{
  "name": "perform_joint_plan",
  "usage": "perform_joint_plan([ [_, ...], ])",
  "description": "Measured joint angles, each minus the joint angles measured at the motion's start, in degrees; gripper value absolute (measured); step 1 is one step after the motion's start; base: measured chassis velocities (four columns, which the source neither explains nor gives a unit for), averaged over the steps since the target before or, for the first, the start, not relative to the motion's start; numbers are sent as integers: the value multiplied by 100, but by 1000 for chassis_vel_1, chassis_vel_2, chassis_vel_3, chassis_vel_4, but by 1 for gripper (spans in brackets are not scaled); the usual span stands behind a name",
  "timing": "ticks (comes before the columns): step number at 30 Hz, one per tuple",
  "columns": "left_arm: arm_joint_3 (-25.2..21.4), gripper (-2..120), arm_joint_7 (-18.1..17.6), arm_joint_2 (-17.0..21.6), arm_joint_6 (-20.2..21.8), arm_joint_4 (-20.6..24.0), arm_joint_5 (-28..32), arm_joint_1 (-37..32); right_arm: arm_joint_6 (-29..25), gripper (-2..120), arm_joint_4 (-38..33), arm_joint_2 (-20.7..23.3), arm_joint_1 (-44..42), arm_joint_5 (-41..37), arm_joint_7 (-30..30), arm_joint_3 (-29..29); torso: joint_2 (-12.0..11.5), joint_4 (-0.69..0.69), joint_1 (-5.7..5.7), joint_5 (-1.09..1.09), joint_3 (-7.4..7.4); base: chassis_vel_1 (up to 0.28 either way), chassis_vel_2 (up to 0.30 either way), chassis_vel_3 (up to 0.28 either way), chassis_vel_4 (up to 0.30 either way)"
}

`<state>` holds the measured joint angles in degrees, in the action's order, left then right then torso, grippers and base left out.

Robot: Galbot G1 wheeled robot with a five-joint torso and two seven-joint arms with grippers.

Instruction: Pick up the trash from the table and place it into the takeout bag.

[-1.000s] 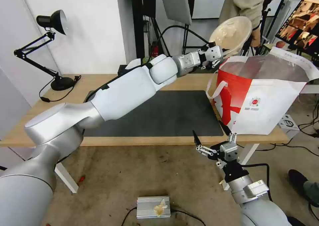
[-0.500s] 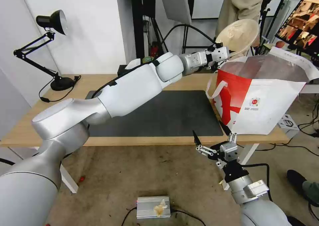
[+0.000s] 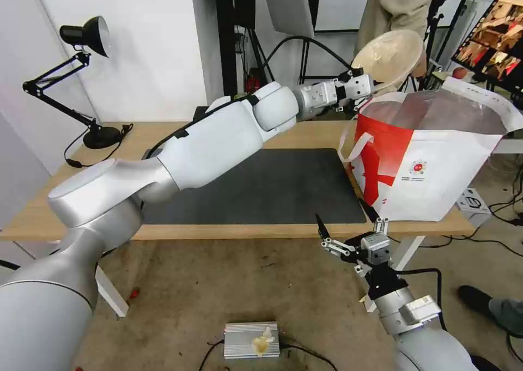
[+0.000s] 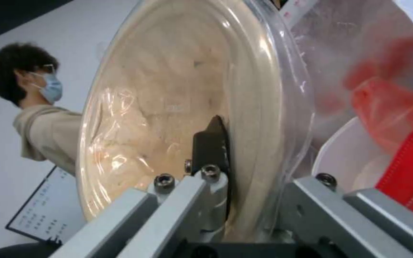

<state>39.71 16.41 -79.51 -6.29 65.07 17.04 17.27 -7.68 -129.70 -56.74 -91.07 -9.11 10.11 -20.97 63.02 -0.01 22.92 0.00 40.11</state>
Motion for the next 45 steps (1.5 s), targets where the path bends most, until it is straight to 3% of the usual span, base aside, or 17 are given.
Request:
perform_joint_plan([
  [12, 71, 1, 7, -9, 2, -65, 219, 168, 0, 100, 0, 0, 0, 0, 0, 0, 0, 1, 0, 0, 0, 0, 0, 0, 0],
  [25, -317, 1, 195, -660, -329, -571, -1045, 37, 0, 100, 0, 0, 0, 0, 0, 0, 0, 0, 0, 0, 0, 0, 0, 0, 0],
  [31, -493, 1, 252, -1186, -424, -859, -1652, -83, 0, 100, 0, 0, 0, 0, 0, 1, 0, -3, 0, 2, 0, 0, 0, 0, 0],
  [45, -678, 1, 336, -1188, -483, -834, -1919, -271, 0, 100, 0, 0, 0, 0, 0, 0, 0, 1, 0, 0, 0, 0, 0, 0, 0],
])
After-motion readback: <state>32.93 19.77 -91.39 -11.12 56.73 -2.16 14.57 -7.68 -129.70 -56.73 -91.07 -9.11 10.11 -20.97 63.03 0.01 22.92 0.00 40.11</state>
